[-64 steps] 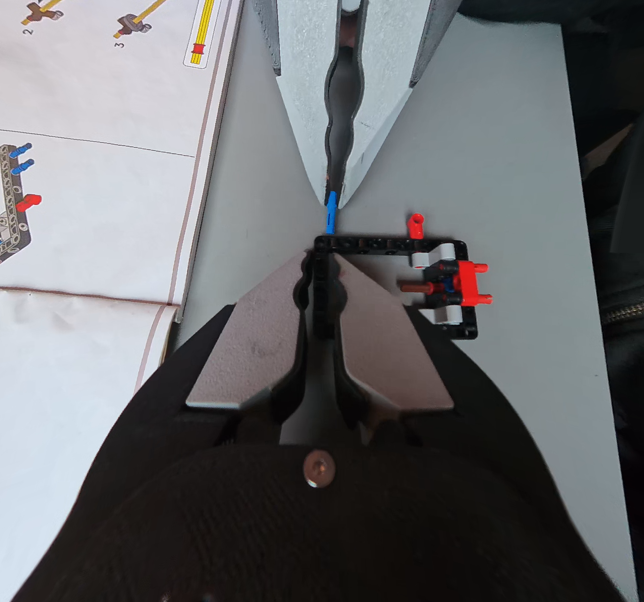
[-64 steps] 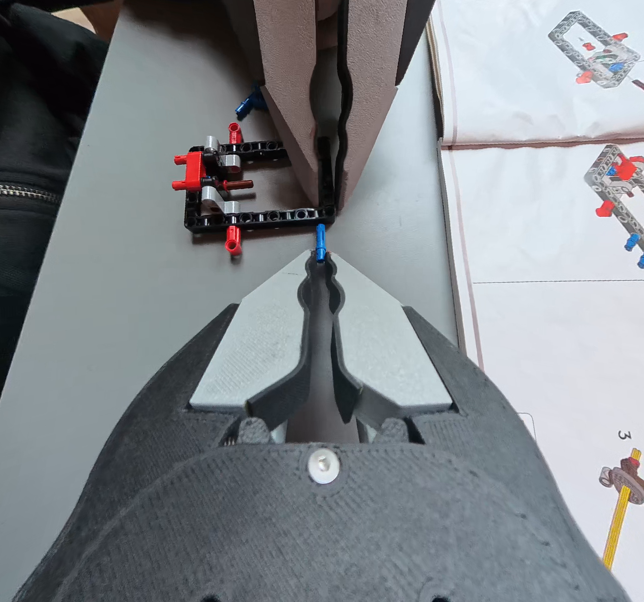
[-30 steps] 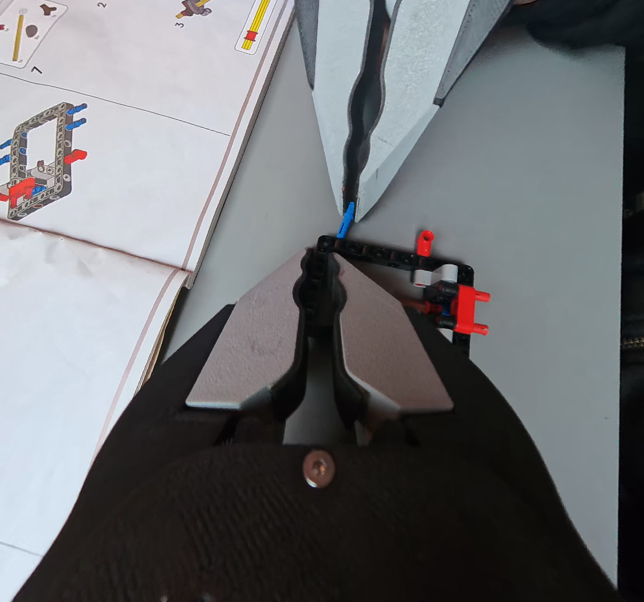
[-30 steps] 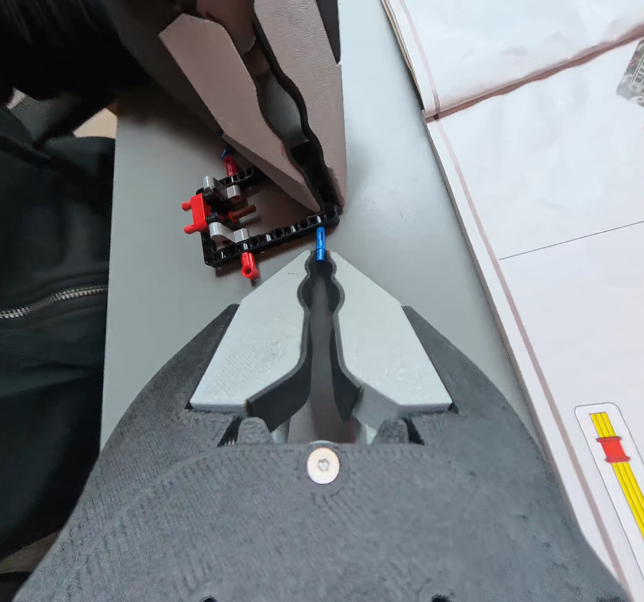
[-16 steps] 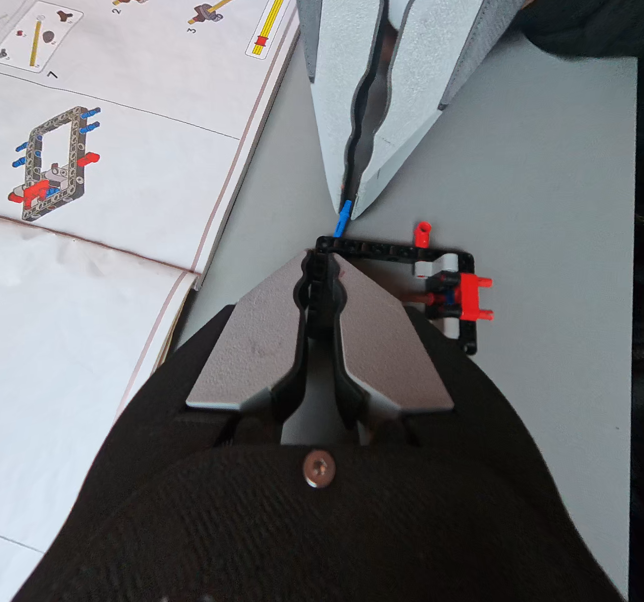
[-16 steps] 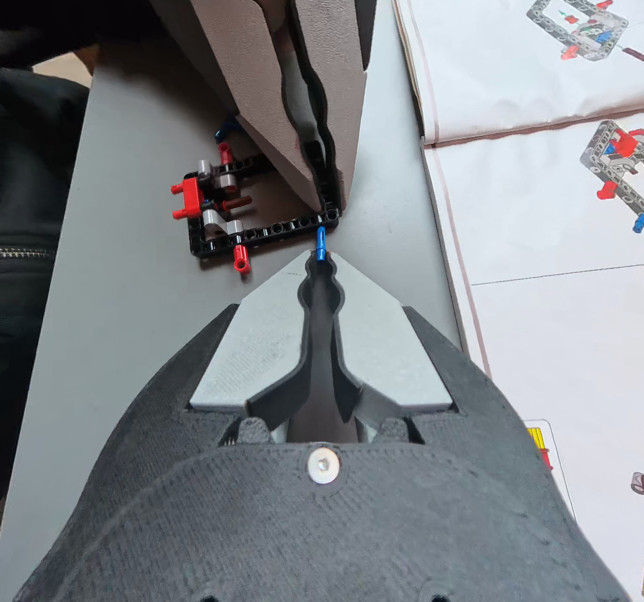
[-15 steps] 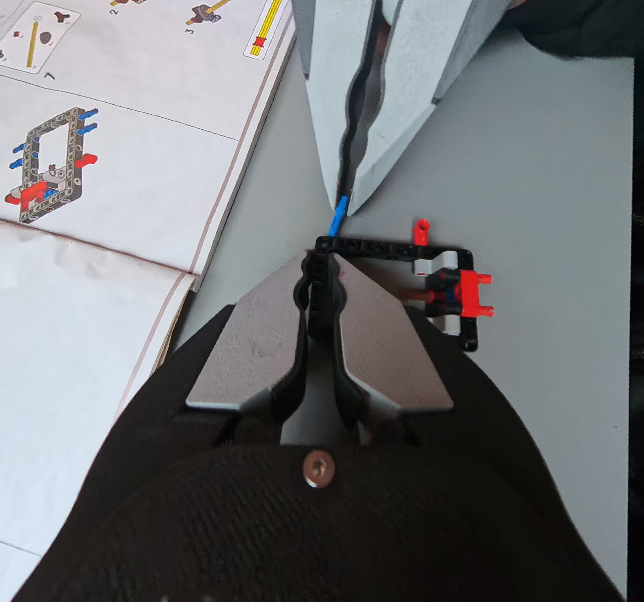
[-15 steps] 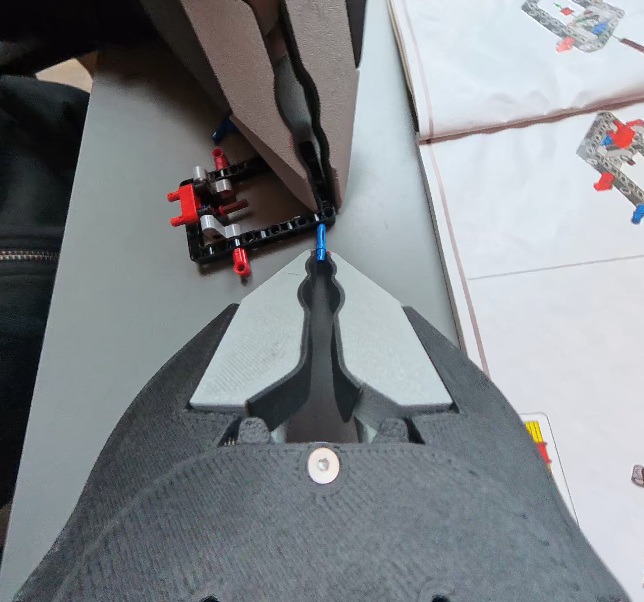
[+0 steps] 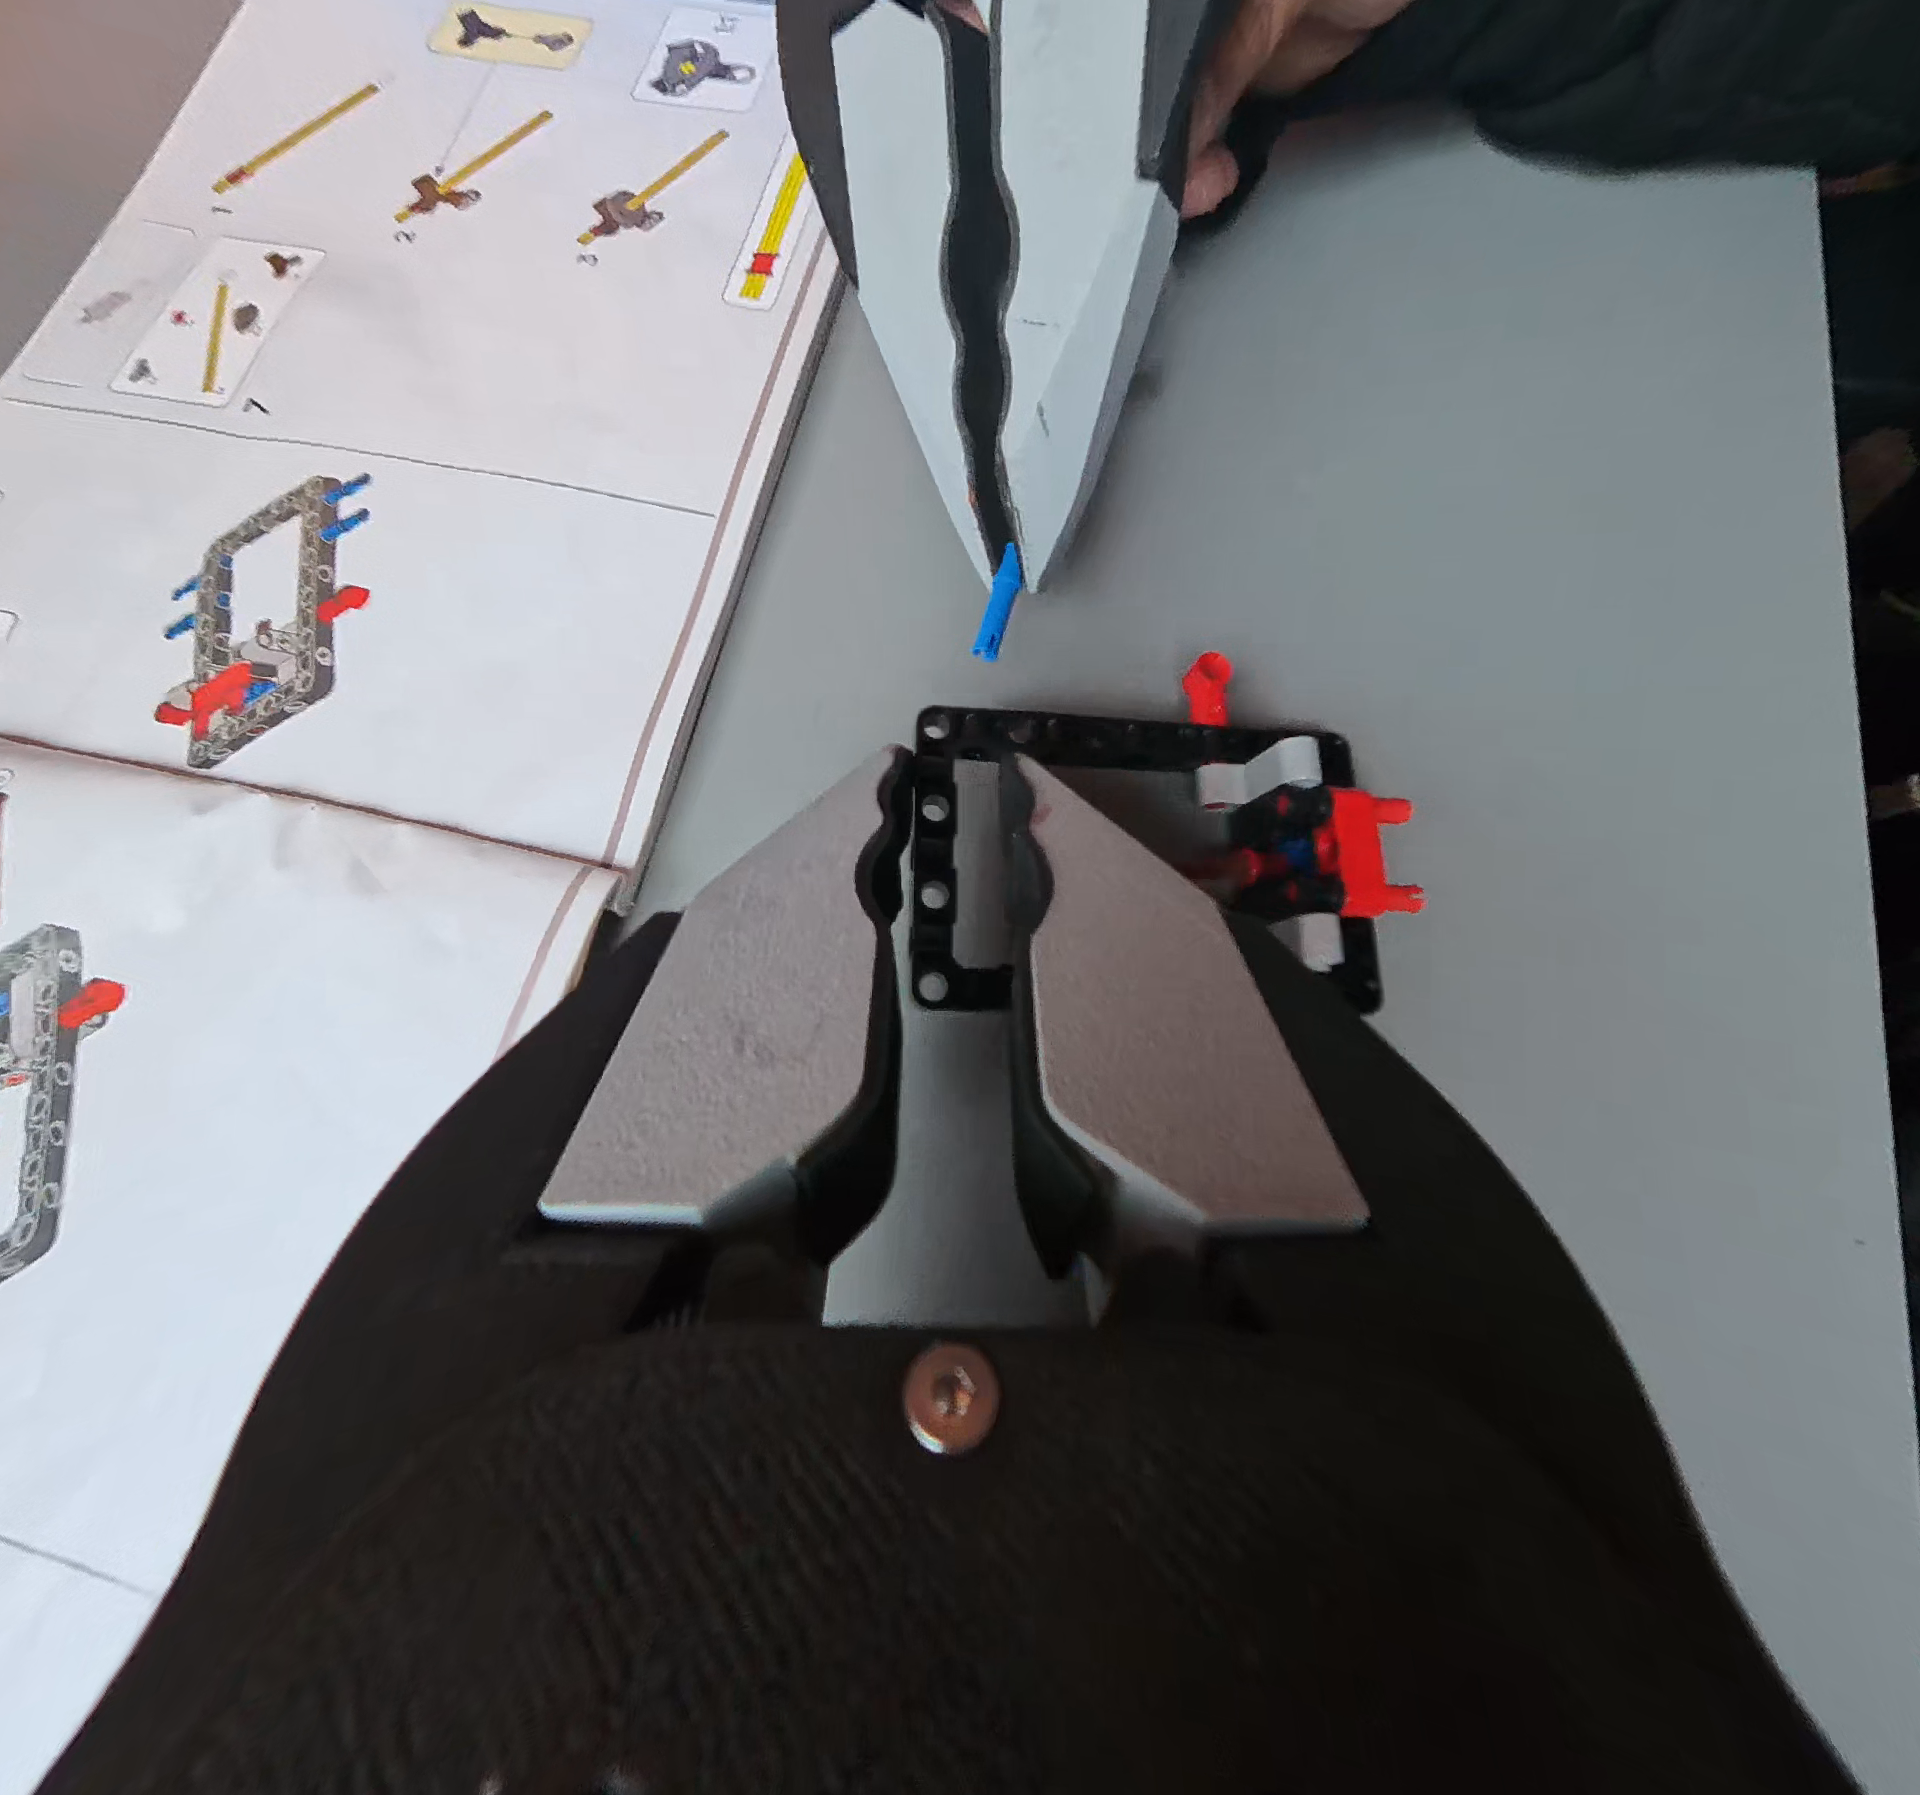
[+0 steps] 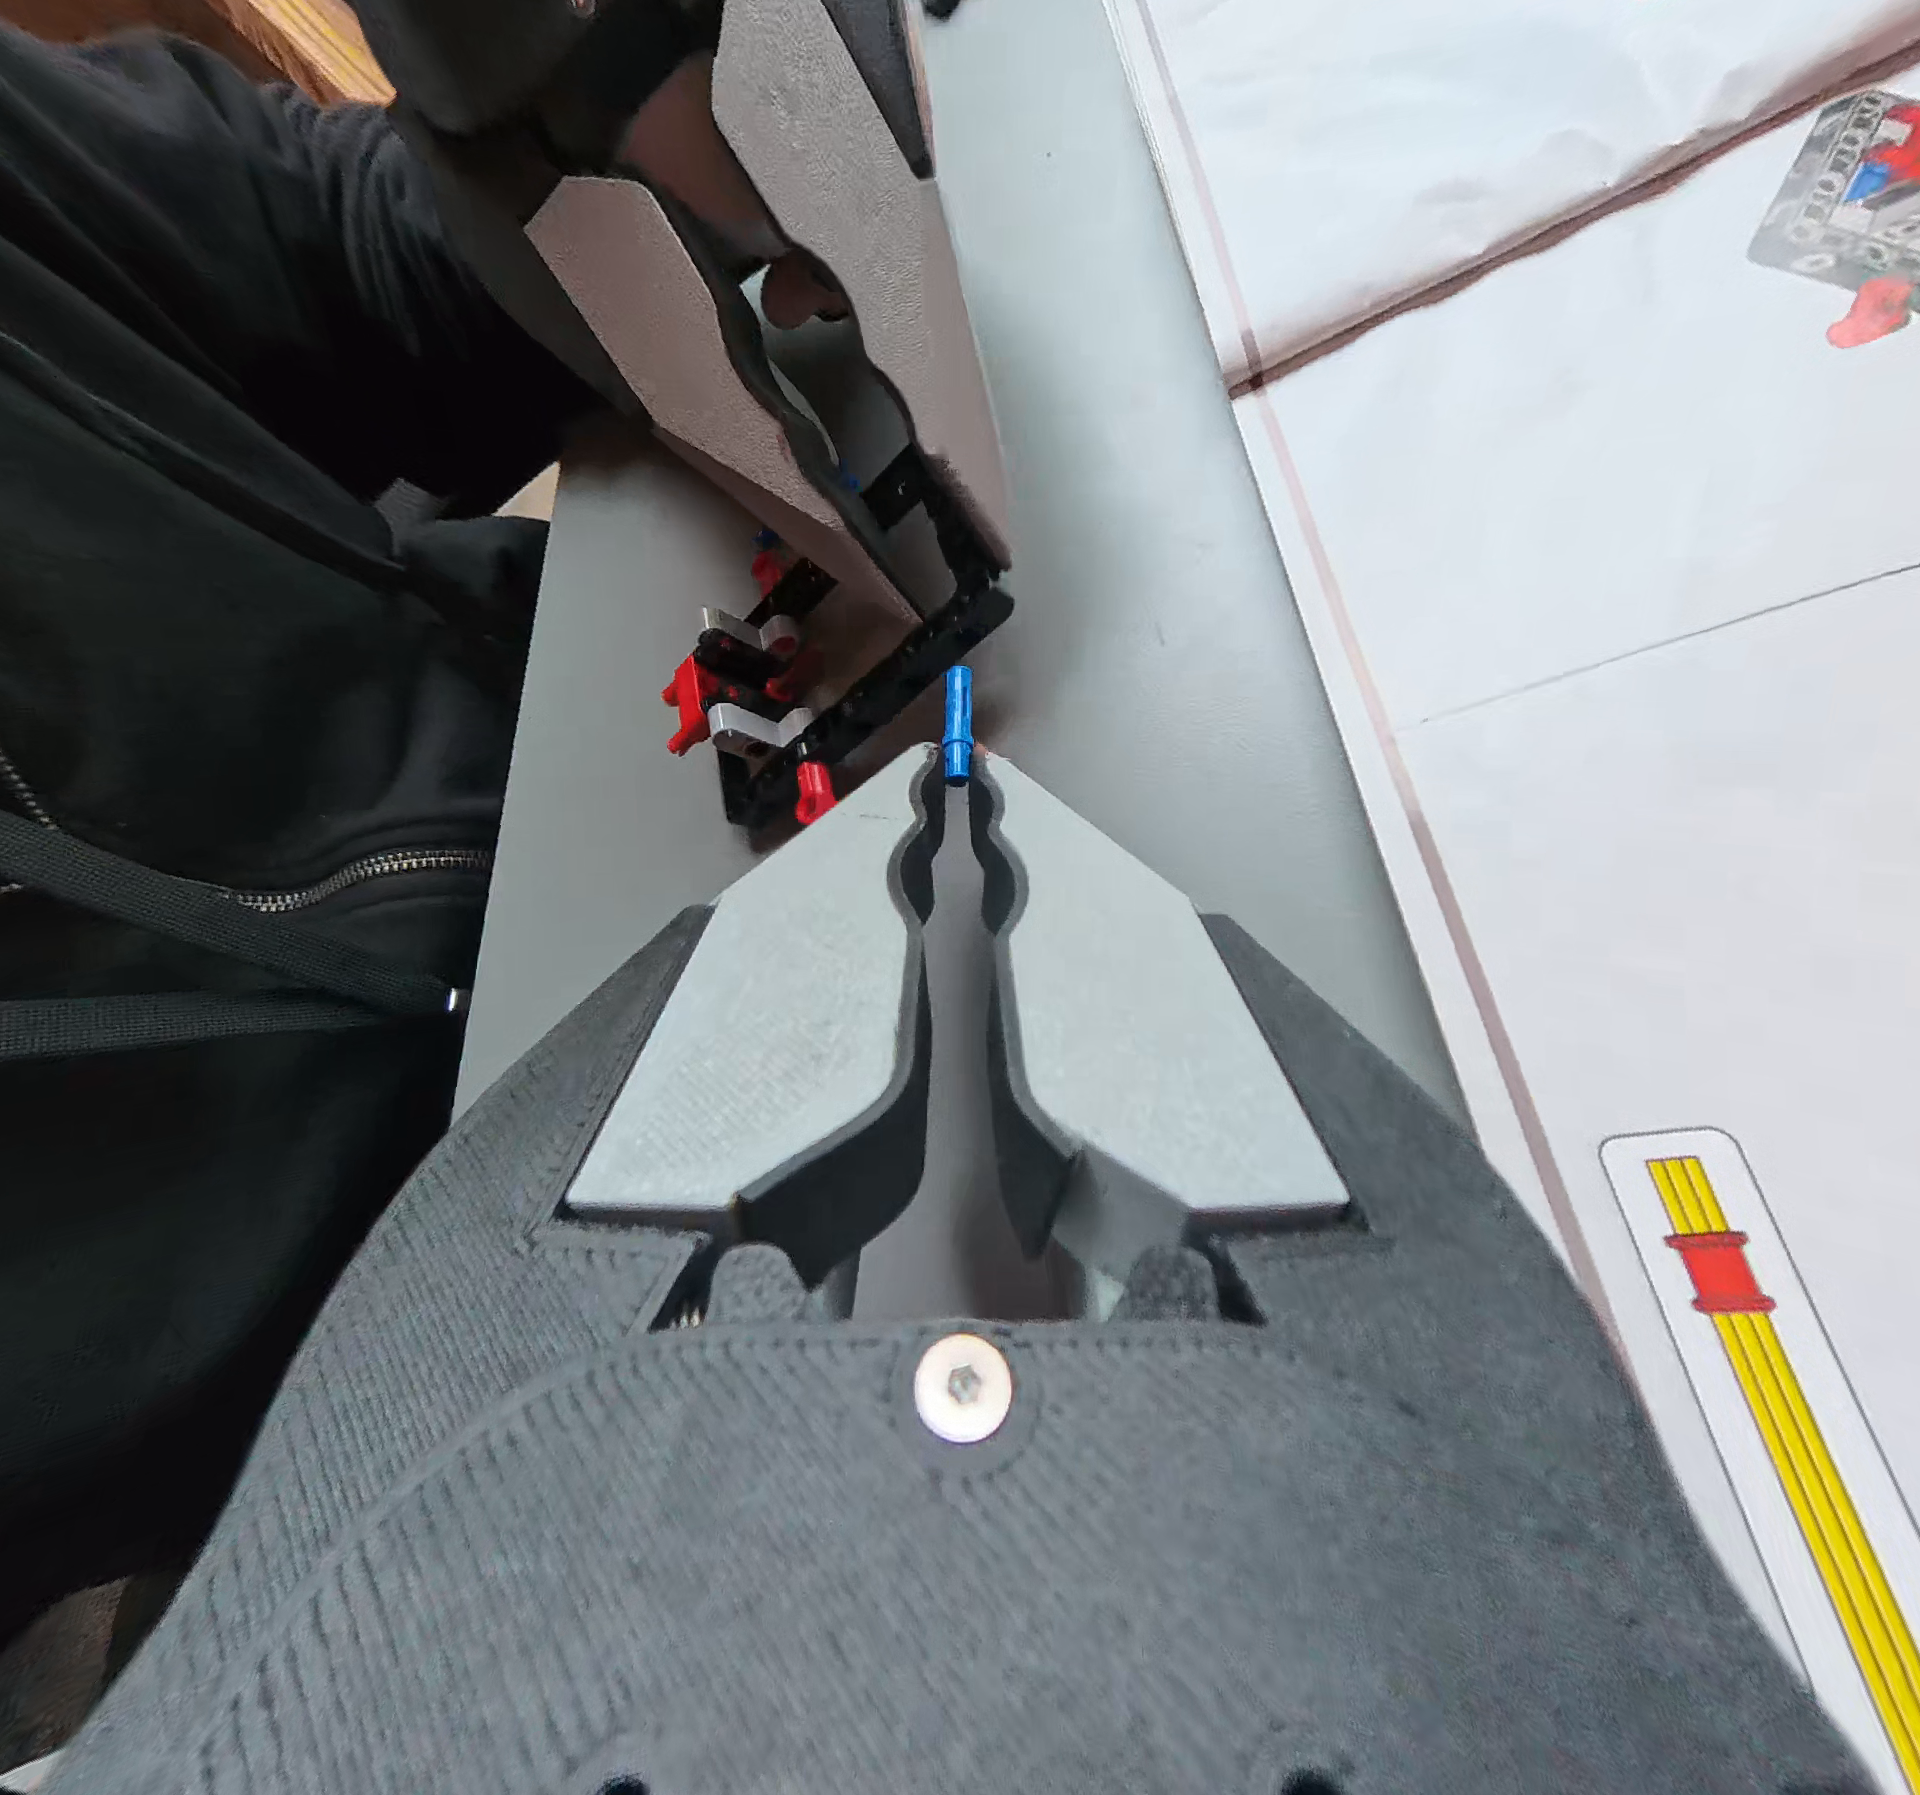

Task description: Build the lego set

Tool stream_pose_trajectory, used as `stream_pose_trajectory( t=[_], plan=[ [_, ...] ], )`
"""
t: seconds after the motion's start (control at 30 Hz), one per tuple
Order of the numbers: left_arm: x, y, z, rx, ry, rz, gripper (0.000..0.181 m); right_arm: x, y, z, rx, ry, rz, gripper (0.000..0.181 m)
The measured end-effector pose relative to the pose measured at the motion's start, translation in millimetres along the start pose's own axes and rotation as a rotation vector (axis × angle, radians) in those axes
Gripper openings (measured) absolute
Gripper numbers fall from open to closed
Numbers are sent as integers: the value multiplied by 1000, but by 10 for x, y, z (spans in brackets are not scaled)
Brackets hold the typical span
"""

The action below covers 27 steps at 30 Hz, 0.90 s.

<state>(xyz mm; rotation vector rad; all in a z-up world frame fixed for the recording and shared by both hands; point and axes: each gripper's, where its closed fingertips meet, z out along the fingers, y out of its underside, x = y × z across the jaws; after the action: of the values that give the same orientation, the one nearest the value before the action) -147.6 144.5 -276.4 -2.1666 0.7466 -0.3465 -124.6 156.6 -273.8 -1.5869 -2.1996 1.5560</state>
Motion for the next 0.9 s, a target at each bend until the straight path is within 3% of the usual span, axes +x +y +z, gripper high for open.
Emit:
stream_pose_trajectory(
  t=[0.27,0.43,0.57,0.9],
  plan=[
    [-41,1,38,-7,10,-16,22,21,35,20,-17,3,48,1],
    [72,-198,10,66,20,53,12,-85,-35,37,15,-34,17,1],
    [117,-181,44,48,16,96,1,-93,-26,60,9,-43,26,1],
    [136,-151,65,25,2,129,3,-139,-60,42,35,-84,42,1]
  ],
)
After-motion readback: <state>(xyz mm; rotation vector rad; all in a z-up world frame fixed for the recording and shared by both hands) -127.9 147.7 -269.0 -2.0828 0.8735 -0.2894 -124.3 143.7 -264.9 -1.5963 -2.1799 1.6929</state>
